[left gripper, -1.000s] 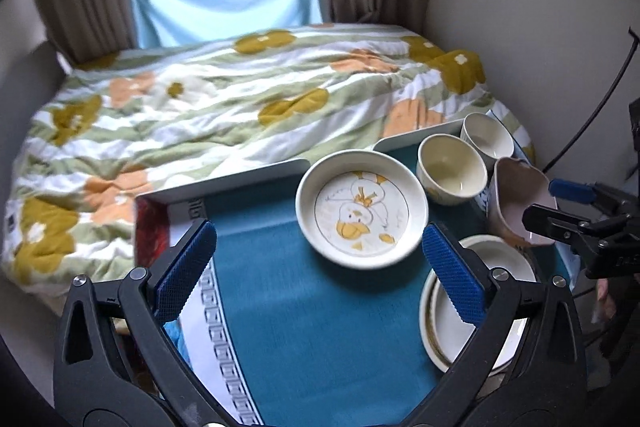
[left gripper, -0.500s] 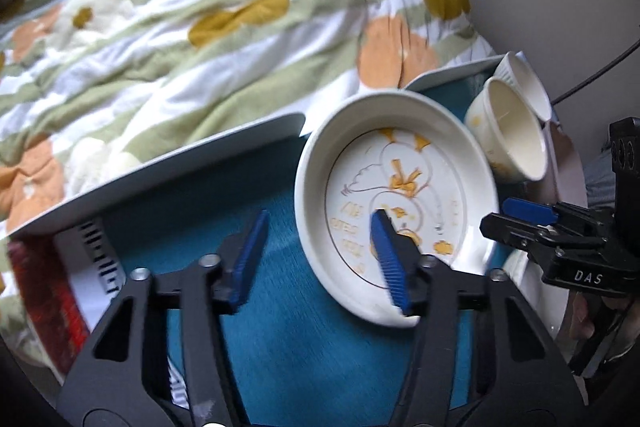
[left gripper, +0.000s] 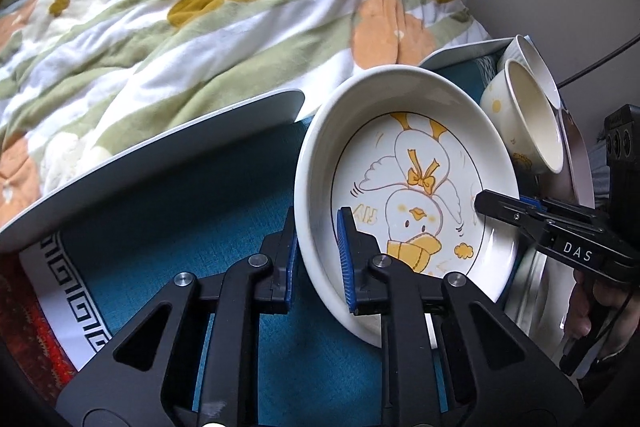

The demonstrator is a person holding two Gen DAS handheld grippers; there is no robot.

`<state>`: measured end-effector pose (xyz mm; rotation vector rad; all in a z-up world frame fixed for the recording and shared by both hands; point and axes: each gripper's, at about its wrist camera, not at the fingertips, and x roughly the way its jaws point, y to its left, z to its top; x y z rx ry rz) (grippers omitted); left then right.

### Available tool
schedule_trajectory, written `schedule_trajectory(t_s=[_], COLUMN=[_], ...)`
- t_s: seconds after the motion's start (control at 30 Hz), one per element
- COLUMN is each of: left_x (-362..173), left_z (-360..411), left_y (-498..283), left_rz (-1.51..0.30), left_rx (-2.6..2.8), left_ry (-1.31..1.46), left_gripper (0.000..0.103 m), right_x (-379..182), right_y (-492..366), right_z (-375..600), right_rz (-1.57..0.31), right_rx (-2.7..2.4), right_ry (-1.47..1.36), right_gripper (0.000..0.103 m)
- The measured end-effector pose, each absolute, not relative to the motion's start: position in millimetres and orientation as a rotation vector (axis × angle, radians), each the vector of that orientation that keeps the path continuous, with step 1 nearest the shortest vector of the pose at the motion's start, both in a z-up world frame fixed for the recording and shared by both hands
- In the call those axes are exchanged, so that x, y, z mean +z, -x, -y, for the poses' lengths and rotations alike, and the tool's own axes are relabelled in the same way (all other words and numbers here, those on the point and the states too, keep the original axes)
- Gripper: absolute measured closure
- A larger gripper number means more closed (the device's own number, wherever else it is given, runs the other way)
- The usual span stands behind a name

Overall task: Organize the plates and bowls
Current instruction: 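Grasp the rim of the white plate with the duck drawing, left tool, then carry the duck-drawing plate and lower it onto the plate stack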

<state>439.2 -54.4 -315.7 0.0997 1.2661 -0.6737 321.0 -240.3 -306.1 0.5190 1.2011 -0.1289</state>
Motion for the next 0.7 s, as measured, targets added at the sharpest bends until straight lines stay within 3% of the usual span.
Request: schedule_trajectory(t_s=[0.7], left_x=[-272.9], left_z=[48.6], left_y=[-412.0], left_rz=[-1.113], left_rx=[-0.628], left_ry=[-0.173], left_gripper=[0.087], right_x=[-275.0], right_y=[-303.5], right_z=[221.4], right_rz=[-1.082], right_rx=[-0.107], right_ry=[-0.369], right_gripper=[0.087])
